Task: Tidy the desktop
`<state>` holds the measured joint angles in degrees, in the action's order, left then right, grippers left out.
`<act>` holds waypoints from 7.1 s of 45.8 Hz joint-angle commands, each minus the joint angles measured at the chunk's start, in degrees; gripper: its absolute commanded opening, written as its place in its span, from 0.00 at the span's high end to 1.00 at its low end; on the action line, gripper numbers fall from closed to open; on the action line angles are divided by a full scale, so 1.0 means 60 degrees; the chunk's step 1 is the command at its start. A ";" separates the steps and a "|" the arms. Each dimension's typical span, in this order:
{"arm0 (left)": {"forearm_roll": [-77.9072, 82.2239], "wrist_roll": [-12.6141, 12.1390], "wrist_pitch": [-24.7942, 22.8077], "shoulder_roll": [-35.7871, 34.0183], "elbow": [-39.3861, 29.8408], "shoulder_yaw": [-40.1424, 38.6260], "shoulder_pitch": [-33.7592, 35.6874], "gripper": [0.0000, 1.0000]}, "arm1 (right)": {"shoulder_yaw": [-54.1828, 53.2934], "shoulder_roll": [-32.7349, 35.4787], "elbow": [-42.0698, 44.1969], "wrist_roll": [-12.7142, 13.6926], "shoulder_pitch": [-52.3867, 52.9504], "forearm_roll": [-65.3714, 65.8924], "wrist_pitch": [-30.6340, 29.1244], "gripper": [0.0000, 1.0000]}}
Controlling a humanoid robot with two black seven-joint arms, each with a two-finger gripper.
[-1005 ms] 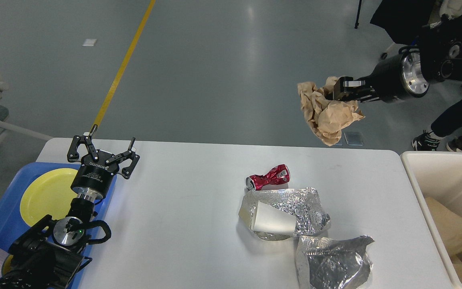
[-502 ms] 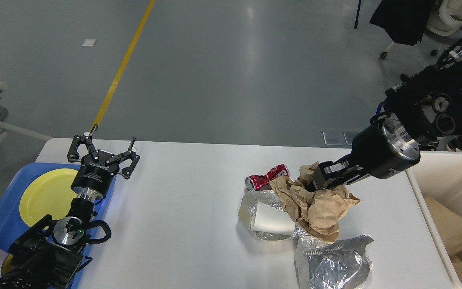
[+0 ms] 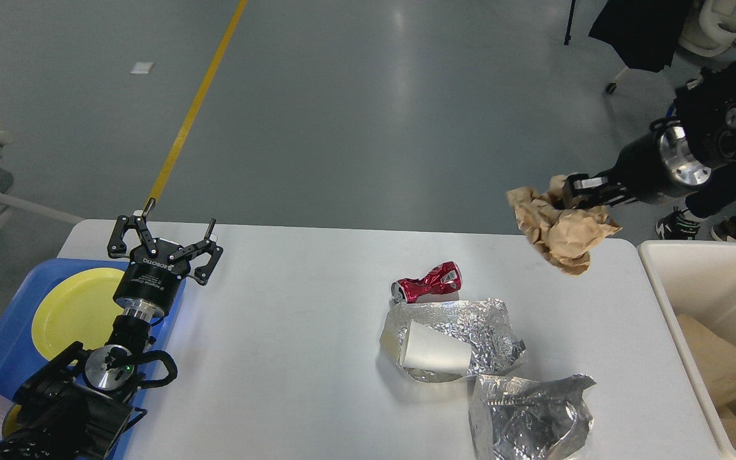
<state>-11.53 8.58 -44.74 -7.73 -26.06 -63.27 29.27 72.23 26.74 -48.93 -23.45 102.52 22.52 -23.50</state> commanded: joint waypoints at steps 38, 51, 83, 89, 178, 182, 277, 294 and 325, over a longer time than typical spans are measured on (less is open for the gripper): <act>0.0002 0.0005 0.0001 0.0000 0.0007 -0.0003 -0.0001 0.00 | -0.1872 -0.0413 0.9781 0.3381 -0.9997 -0.5818 0.3082 0.00; -0.0012 0.0005 0.0001 0.0000 0.0007 -0.0003 -0.0001 0.00 | -0.1872 -0.0618 0.9796 0.3367 -0.9894 -0.5906 0.3082 0.00; 0.0002 0.0005 0.0001 0.0000 -0.0007 -0.0003 -0.0001 0.00 | -0.1902 -0.0692 0.6636 0.3293 -0.5899 -0.5878 0.2805 0.00; 0.0002 0.0005 0.0001 0.0000 -0.0007 -0.0003 -0.0001 0.00 | -0.1843 -0.0794 0.4000 0.3293 -0.3527 -0.5527 0.1590 0.00; 0.0002 0.0005 -0.0072 -0.0015 0.0007 -0.0003 -0.0001 0.00 | -0.2238 -0.0940 -0.3917 0.3220 -0.2539 -0.3767 0.3009 0.00; 0.0002 0.0005 -0.0072 -0.0015 0.0007 0.0012 -0.0001 0.00 | -0.2501 -0.1466 -0.3418 0.3147 -0.3242 -0.3811 0.3447 0.00; -0.0012 0.0005 -0.0072 -0.0015 0.0007 -0.0003 -0.0001 0.00 | -0.2092 -0.2670 -0.0414 0.2502 -0.5734 -0.3885 0.4386 1.00; 0.0002 0.0005 -0.0072 -0.0015 0.0007 -0.0003 -0.0001 0.00 | -0.2077 -0.2128 -0.0561 0.2488 -0.5632 -0.3680 0.4371 1.00; -0.0012 0.0005 -0.0058 -0.0015 0.0007 -0.0003 -0.0001 0.00 | -0.2019 0.1988 -0.3637 0.1038 -0.1633 -0.0048 0.4005 1.00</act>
<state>-11.54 8.61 -45.12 -7.82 -26.01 -63.29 29.27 59.90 36.04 -69.24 -16.28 89.30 19.10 0.70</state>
